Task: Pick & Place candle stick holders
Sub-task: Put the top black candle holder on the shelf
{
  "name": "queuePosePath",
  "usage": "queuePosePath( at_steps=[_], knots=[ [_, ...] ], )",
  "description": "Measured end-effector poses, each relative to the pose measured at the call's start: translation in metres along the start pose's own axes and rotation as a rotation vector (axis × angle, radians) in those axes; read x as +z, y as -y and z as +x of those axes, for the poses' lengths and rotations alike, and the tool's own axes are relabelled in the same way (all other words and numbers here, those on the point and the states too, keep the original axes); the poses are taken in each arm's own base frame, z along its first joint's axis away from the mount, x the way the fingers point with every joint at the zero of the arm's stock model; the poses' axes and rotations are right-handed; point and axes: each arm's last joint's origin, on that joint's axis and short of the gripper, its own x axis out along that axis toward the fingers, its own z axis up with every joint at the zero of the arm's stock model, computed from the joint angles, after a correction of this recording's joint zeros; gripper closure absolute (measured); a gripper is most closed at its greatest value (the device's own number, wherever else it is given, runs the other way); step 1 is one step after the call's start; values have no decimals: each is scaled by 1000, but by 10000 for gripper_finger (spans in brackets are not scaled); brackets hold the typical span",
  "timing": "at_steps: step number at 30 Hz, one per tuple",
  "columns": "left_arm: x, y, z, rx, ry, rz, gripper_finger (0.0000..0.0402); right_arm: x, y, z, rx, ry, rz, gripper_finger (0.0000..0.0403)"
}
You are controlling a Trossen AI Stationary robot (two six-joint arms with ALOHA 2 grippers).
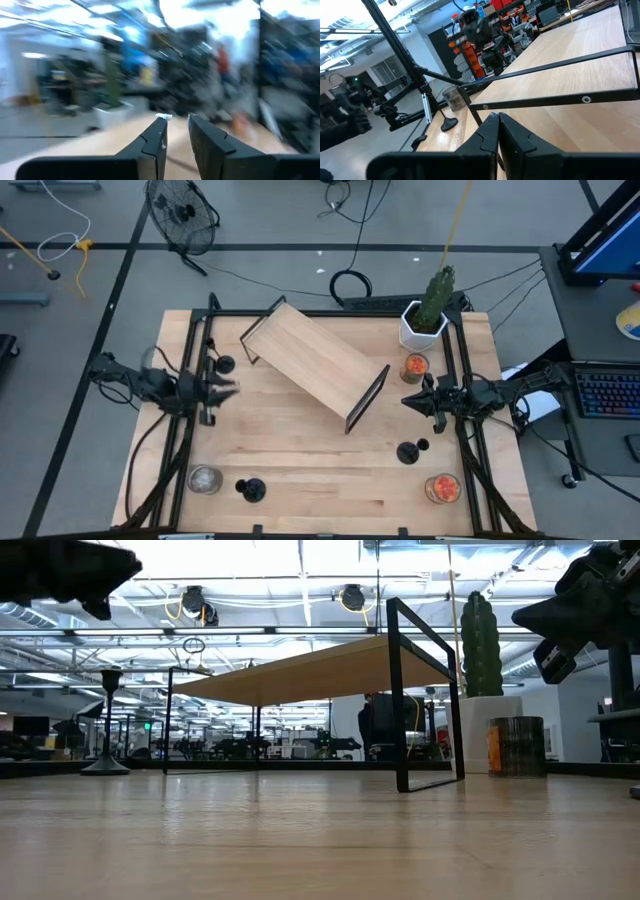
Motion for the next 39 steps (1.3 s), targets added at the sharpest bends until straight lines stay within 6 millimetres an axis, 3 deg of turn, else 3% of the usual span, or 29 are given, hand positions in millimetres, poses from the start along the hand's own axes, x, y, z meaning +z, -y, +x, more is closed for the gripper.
queuePosePath(
  at_steps=[6, 12, 17, 22, 29, 39],
  knots=[
    [31, -10, -5, 101, 309, -404, 314, 0, 0, 0, 0, 0, 0, 399],
    [48, -17, -13, 113, 495, -508, 314, 0, 0, 0, 0, 0, -1, 399],
    [49, -17, -10, 163, 431, -495, 314, 0, 0, 0, 0, 0, -38, 399],
    [64, -19, 1, 383, 238, -462, 314, 0, 0, 0, 0, 0, -96, 399],
    [102, -18, 22, 690, -24, -392, 314, 2, -1, 0, 9, 23, -101, 399],
    [162, -12, 54, 864, -44, -357, 314, 3, -1, 0, 12, 30, -97, 399]
  ],
)
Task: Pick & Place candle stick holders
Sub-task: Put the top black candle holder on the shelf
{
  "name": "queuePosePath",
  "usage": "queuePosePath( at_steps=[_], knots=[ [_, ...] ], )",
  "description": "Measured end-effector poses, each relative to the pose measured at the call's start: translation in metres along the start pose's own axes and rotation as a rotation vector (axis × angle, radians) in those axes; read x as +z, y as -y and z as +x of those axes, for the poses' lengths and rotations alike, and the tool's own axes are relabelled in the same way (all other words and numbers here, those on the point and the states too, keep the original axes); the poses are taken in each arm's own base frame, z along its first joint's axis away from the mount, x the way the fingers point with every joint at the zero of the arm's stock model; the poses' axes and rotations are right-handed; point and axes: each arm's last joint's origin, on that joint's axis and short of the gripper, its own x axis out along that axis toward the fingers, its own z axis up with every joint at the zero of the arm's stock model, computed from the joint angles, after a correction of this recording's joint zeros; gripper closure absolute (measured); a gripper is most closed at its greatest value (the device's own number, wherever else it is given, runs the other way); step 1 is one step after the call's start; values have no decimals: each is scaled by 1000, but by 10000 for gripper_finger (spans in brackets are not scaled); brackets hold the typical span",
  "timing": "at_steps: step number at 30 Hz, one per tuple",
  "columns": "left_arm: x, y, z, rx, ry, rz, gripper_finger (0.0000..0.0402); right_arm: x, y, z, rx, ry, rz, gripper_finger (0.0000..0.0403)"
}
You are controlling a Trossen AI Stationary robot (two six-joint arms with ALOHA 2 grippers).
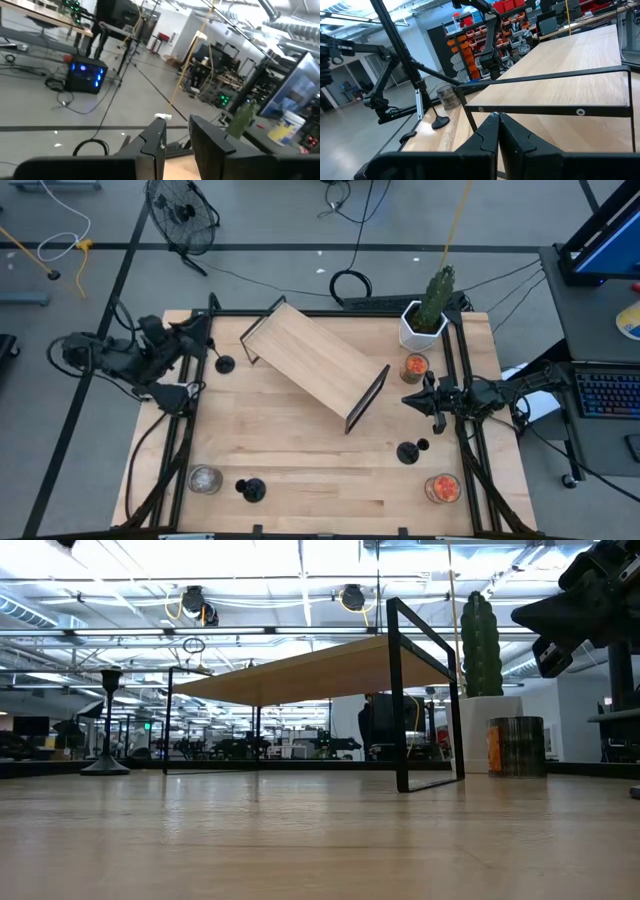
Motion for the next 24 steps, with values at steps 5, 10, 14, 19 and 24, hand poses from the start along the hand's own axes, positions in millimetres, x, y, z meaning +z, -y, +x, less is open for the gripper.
queuePosePath(
  at_steps=[5, 10, 14, 19, 24],
  knots=[
    [15, 21, 3, 38, 19, 45, 314, 0, 0, 0, 0, 1, -1, 399],
    [16, 40, 12, 47, 19, 73, 314, 0, 0, 0, 1, 2, -1, 399],
    [0, 55, 27, -34, -43, 75, 314, 0, 0, 0, 1, 2, -1, 399],
    [-29, 59, 55, -66, -213, 35, 314, 0, 0, 0, 1, 3, -1, 399],
    [-44, 29, 76, 76, -450, -19, 314, 0, 0, 0, 1, 3, -1, 399]
  ],
)
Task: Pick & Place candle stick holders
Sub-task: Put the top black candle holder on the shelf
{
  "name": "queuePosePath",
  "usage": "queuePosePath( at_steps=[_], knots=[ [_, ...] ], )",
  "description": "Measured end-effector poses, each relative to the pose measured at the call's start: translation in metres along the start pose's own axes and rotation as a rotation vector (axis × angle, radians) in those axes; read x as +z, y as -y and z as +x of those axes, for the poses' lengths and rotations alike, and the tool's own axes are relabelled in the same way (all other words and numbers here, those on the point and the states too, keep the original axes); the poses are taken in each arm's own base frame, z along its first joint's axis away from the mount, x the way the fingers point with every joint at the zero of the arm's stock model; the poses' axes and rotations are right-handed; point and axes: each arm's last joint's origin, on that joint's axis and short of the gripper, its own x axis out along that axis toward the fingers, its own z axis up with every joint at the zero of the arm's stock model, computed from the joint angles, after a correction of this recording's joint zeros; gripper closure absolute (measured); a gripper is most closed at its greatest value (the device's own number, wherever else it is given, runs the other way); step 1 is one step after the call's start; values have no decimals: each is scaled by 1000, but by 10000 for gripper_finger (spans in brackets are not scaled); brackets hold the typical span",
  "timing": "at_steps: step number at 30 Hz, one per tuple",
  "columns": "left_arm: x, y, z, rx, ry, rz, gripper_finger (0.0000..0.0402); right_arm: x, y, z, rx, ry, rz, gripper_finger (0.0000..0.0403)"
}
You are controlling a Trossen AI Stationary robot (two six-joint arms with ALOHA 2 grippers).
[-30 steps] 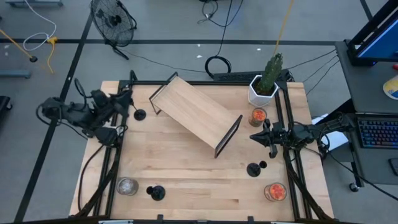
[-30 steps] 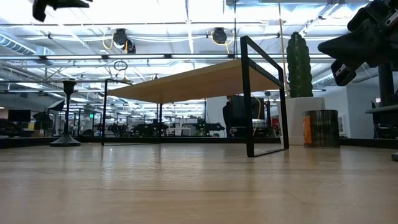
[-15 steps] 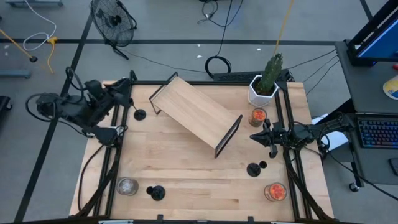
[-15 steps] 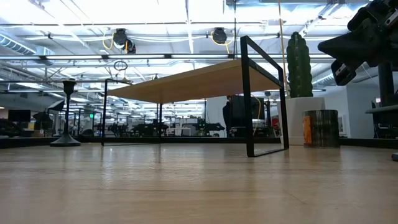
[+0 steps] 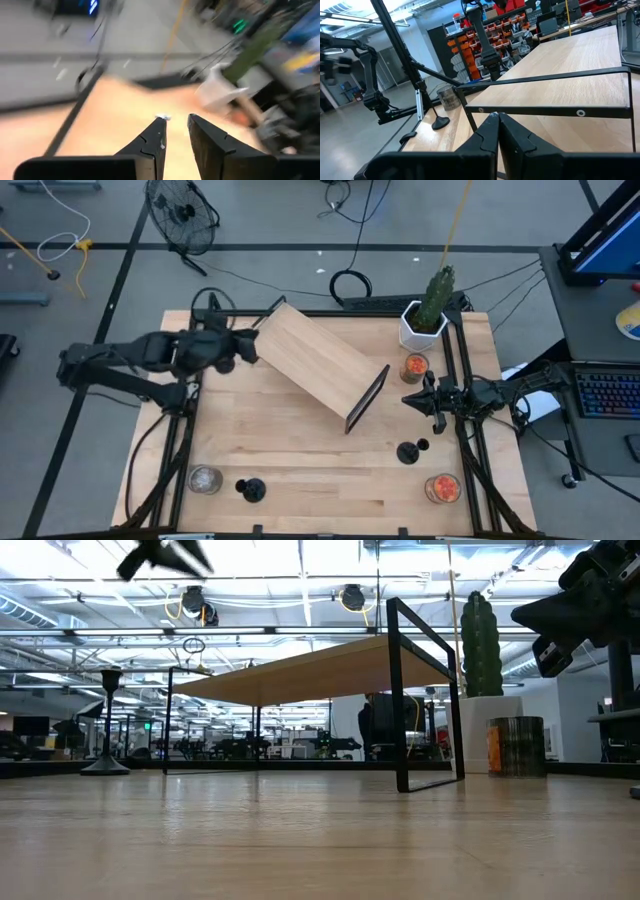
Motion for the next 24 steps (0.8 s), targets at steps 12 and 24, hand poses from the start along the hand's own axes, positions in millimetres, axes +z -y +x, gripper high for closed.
queuePosePath(
  at_steps=[12, 24],
  knots=[
    [49, -61, -19, 510, -277, -151, 314, 0, 0, 0, 0, -1, 3, 399],
    [62, -88, 21, 674, -549, -85, 314, -1, 0, 0, -2, -7, 1, 399]
  ],
)
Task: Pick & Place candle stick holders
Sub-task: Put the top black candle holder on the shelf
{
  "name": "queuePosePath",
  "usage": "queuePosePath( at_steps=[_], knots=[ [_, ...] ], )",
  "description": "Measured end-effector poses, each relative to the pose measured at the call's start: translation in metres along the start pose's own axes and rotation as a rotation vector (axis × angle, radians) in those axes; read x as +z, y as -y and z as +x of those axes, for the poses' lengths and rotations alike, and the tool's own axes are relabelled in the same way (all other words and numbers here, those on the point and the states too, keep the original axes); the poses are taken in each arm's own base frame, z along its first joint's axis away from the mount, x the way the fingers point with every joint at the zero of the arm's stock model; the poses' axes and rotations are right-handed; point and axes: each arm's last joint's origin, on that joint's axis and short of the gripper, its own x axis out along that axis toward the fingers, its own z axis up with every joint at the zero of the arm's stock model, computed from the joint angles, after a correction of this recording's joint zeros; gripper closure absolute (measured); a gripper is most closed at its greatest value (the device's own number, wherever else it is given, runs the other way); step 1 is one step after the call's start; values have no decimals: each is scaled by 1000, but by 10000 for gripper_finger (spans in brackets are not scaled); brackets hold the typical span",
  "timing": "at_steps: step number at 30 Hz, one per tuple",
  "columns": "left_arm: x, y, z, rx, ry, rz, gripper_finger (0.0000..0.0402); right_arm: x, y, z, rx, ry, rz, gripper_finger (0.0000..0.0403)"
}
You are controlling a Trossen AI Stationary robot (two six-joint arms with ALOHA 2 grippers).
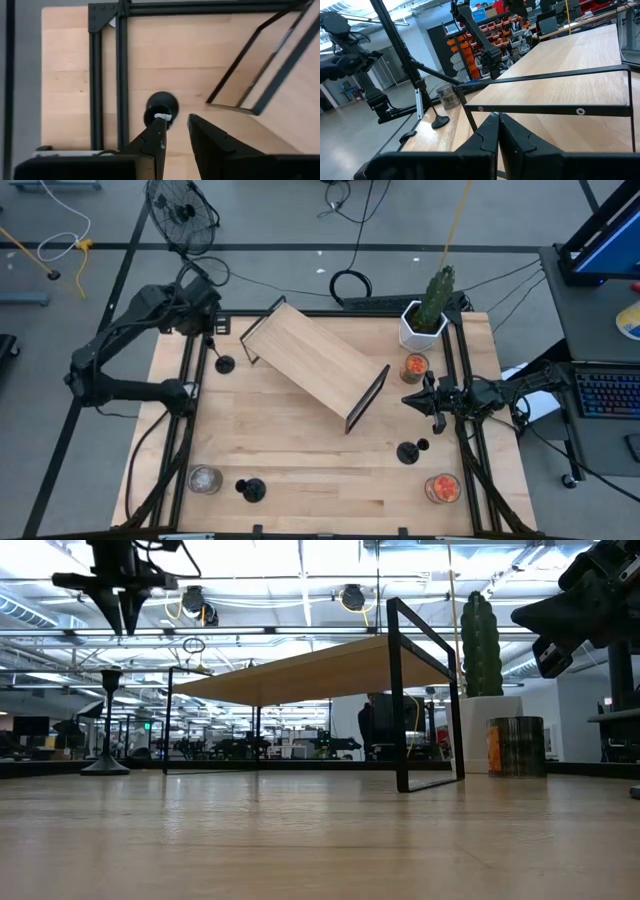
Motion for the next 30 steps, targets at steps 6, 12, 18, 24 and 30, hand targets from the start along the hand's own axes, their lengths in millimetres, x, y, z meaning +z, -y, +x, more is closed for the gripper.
queuePosePath(
  at_steps=[6, 12, 18, 24, 30],
  knots=[
    [6, 5, 13, 42, -86, 67, 314, 0, 0, 0, 0, 0, 0, 399],
    [10, 8, 19, 116, -66, 152, 314, 0, 0, 0, 0, 0, 0, 399],
    [5, 6, 18, 94, -135, 176, 314, 0, 0, 0, 0, 0, 0, 399],
    [4, 4, 16, 51, -165, 243, 314, 0, 0, 0, 0, 0, 0, 399],
    [5, 3, 16, 43, -174, 270, 314, 0, 0, 0, 0, 0, -3, 399]
  ],
)
